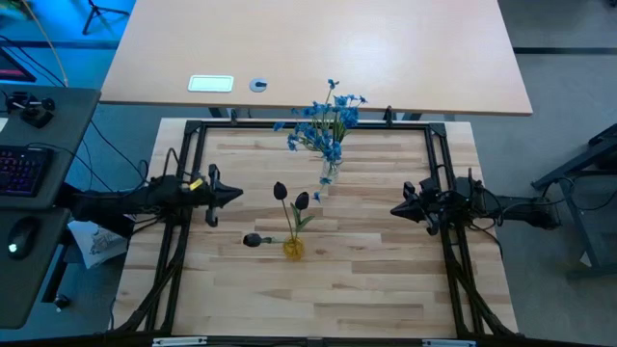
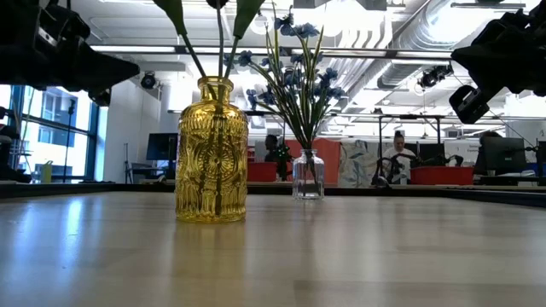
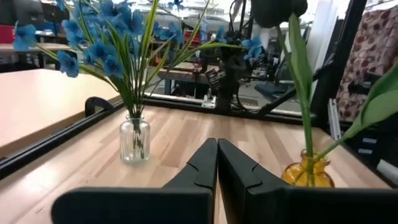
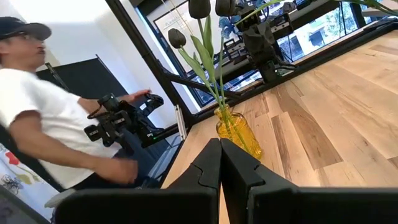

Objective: Sort flowers into vase by color
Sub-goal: Return to Home Position

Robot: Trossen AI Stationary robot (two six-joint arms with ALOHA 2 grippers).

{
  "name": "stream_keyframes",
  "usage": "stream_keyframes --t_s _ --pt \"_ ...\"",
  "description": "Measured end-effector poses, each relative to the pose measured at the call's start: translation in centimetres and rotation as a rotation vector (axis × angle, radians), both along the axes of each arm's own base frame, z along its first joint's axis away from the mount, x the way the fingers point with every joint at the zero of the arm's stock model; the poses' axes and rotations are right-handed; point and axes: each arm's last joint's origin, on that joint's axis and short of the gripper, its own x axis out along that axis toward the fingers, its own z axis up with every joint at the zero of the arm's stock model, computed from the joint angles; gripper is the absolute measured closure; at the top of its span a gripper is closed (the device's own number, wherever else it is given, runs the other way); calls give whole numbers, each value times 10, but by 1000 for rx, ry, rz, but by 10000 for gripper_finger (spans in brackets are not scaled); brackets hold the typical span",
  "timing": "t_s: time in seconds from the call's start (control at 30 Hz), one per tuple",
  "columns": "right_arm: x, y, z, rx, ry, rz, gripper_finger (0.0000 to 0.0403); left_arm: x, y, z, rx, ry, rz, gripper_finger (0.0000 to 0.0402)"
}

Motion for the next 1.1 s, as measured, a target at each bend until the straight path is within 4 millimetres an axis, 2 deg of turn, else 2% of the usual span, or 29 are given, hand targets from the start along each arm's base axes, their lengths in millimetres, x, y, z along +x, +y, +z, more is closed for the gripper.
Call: stream_keyframes --t_s 1.1 --pt "0 0 0 0 0 1 402 1 0 -1 -24 6 3 401"
